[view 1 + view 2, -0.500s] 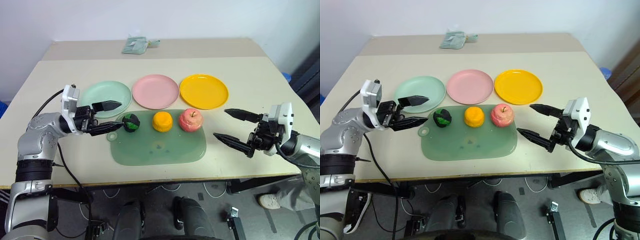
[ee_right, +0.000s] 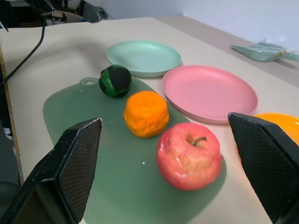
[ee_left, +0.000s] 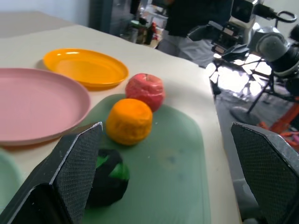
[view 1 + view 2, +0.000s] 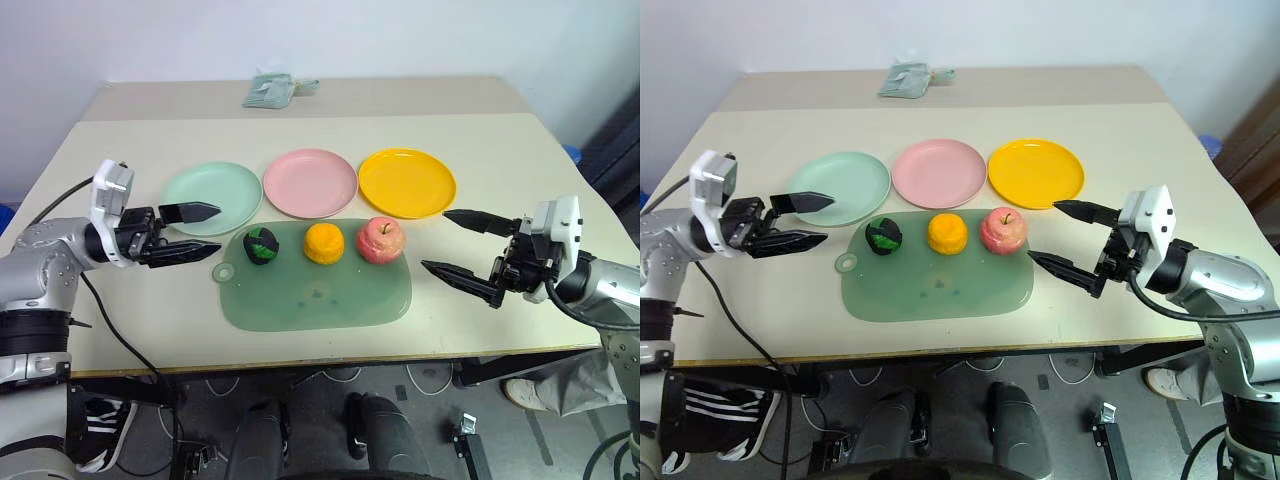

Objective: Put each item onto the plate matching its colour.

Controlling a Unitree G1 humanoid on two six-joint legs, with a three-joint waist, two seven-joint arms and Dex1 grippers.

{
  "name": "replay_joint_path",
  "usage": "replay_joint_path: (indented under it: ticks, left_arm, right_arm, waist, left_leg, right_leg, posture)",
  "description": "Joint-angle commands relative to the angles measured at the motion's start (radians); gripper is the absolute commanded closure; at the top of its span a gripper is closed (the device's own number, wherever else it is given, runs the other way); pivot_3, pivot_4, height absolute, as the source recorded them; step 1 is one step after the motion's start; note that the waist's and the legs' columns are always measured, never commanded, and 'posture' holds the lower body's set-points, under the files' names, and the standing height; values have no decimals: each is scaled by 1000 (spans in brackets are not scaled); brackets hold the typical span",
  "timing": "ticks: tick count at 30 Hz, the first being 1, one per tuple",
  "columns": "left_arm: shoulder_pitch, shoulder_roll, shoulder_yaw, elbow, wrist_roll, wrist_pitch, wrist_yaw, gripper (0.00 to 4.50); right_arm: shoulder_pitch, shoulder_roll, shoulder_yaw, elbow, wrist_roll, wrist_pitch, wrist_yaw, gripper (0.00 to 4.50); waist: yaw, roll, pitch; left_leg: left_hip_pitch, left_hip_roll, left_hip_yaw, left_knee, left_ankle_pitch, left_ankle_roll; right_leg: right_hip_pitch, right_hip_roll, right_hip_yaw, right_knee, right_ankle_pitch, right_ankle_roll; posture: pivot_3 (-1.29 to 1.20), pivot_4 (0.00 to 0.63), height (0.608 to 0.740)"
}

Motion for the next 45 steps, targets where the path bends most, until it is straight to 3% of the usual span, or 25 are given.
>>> replay_joint_path:
  ticks: [1, 7, 14, 27, 36, 45]
  left_arm:
    - [-8, -20, 23, 17, 14, -57, 16, 0]
    - [-5, -56, 28, 30, 40, -130, 65, 0]
    - [26, -94, -5, -40, 77, -161, 132, 0]
    - [19, -187, -59, -28, 165, -174, 286, 0]
    - [2, -209, -94, -1, 193, -175, 295, 0]
    - [-6, -264, -106, 42, 213, -209, 319, 0]
  right_arm:
    - [-45, -18, 16, -62, 36, 49, -15, 93]
    - [-151, 15, 131, -153, 14, 140, -133, 93]
    - [-168, -36, 180, -182, 51, 236, -103, 93]
    - [-214, -36, 210, -216, 40, 332, -169, 93]
    - [-236, 45, 202, -191, 52, 408, -304, 93]
    - [-230, 48, 193, -189, 40, 403, -314, 93]
  waist:
    - [2, 0, 0]
    - [-2, 0, 0]
    - [2, -1, 0]
    - [4, -1, -1]
    - [6, -1, -1]
    - [18, -1, -1]
  left_leg:
    - [0, 0, 0, 0, 0, 0]
    - [0, 0, 0, 0, 0, 0]
    - [-1, 0, 0, 0, 0, 0]
    - [-1, 0, 0, 0, 0, 0]
    - [-1, 0, 0, 0, 0, 0]
    - [-1, 0, 0, 0, 0, 0]
  right_leg:
    - [0, 0, 0, 0, 0, 0]
    - [-1, 0, 0, 0, 0, 0]
    - [0, 0, 0, 0, 0, 0]
    - [0, 0, 0, 0, 0, 0]
    - [0, 0, 0, 0, 0, 0]
    - [0, 0, 0, 0, 0, 0]
  posture:
    - [0, 150, 740]
    - [0, 150, 740]
    - [0, 150, 740]
    - [0, 150, 740]
    - [0, 150, 740]
    - [0, 150, 740]
